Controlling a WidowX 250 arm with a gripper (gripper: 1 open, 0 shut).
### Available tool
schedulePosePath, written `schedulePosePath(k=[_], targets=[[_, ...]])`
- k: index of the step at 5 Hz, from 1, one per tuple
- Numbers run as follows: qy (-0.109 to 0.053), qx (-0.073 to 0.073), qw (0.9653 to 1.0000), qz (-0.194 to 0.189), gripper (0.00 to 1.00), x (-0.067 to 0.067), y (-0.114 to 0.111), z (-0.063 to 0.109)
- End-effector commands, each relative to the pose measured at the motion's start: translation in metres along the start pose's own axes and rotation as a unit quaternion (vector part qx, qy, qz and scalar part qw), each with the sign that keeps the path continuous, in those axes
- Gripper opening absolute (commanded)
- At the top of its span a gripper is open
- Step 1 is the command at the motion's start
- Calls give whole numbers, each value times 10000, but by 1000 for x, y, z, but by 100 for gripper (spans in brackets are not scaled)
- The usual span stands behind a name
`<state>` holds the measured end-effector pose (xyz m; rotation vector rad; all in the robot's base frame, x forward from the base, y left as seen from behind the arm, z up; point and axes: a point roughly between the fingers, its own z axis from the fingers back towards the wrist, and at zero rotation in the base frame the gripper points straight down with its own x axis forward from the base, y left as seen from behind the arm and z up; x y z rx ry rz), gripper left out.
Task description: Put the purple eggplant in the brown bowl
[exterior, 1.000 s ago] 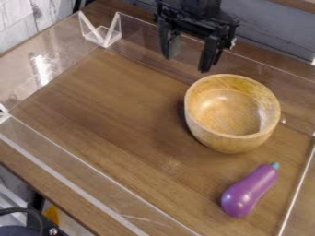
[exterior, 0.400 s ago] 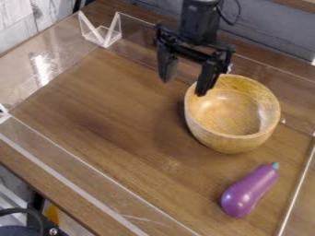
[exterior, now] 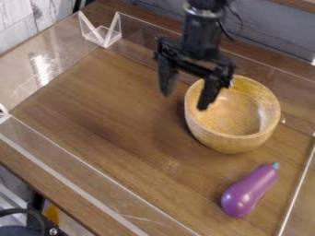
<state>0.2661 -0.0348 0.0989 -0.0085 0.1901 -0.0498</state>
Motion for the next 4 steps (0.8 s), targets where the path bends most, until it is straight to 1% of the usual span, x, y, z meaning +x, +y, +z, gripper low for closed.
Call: schedulePosePath(k=[1, 4], targets=[[-364, 12, 9990, -254, 100, -9, -22, 19], [-341, 27, 9983, -467, 100, -16, -34, 14]])
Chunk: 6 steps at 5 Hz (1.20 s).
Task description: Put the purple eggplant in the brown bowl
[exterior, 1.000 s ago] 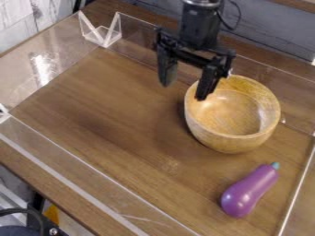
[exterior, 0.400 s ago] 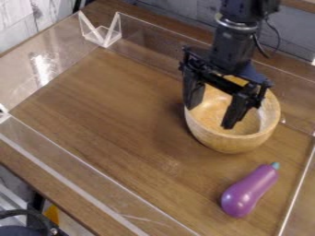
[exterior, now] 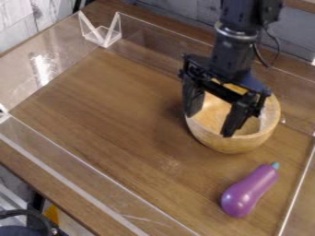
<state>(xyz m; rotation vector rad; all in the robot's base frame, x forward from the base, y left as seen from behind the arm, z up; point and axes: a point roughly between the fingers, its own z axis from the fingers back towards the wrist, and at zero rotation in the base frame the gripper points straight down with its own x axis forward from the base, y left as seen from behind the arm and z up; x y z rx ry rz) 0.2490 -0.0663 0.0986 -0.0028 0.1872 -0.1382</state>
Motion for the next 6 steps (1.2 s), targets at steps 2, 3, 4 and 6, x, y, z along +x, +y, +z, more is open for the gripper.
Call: schedulePosePath(k=[2, 3, 4, 6], targets=[[-408, -13, 9987, -303, 100, -6, -15, 17], [-470, 9, 9977, -487, 100, -9, -25, 17], [-564, 36, 9960, -690, 100, -11, -35, 21], [-547, 15, 9953, -800, 100, -12, -39, 19]])
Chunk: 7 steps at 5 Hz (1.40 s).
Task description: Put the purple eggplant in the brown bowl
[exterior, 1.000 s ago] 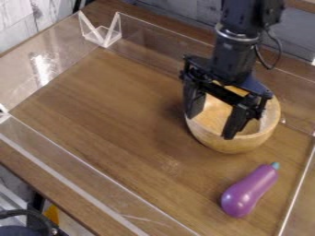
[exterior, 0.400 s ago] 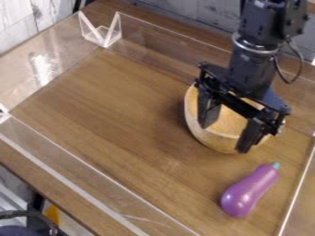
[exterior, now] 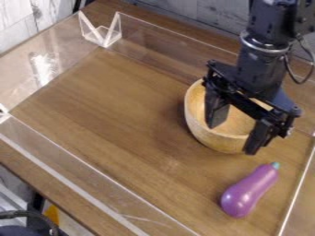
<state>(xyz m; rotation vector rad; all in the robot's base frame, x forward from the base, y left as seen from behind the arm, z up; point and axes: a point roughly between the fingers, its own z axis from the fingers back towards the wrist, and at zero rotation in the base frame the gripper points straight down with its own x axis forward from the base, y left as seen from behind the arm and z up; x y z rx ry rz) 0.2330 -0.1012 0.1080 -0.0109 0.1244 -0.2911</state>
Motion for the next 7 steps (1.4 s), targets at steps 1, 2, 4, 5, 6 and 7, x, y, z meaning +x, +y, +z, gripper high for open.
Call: schedulePosePath(k=[1, 2, 4, 5, 6, 7], targets=[[-216, -34, 9997, -94, 100, 1, -4, 10], [-190, -50, 9997, -157, 100, 0, -7, 8], [-140, -97, 9993, -322, 100, 0, -13, 3], [-83, -123, 9994, -323, 100, -1, -14, -2], [-81, -139, 9992, -368, 100, -1, -19, -10], [-87, -130, 9990, -422, 100, 1, -27, -22]])
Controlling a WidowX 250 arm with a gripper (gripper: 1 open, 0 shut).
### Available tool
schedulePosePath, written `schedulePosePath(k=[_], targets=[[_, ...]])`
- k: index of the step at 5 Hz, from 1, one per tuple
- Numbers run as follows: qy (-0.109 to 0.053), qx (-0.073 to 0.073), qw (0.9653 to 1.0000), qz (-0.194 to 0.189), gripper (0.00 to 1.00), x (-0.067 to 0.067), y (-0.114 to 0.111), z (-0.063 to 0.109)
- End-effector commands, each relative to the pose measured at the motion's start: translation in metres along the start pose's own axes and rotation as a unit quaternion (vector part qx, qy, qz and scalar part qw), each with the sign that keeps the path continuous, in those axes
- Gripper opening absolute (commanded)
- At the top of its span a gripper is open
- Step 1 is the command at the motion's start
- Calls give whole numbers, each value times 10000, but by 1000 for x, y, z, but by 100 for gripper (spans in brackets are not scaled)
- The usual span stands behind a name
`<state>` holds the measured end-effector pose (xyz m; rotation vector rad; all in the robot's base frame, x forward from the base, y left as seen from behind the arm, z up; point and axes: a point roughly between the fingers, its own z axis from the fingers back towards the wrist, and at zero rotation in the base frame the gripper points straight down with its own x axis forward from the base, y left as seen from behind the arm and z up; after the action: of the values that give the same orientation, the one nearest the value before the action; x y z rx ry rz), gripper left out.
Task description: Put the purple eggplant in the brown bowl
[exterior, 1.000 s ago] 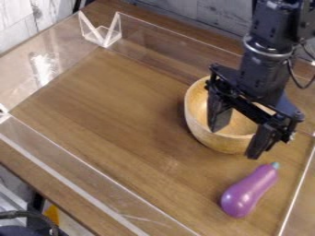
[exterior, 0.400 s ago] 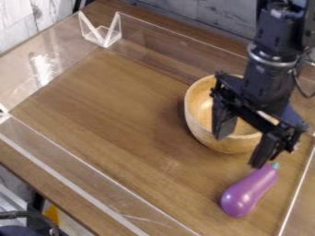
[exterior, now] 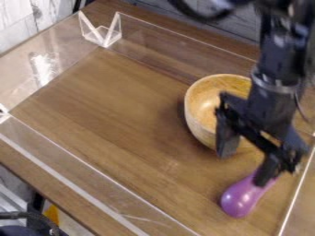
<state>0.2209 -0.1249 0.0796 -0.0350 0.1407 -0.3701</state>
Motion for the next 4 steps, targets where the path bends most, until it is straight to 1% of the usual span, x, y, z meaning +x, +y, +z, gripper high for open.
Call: schedulePosePath(k=[1, 3, 4], targets=[[-144, -30, 9999, -45, 100, 6, -5, -5], [-85, -98, 9999, -4, 100, 9, -2, -24], [-36, -109, 9999, 32, 100, 10, 0, -29]])
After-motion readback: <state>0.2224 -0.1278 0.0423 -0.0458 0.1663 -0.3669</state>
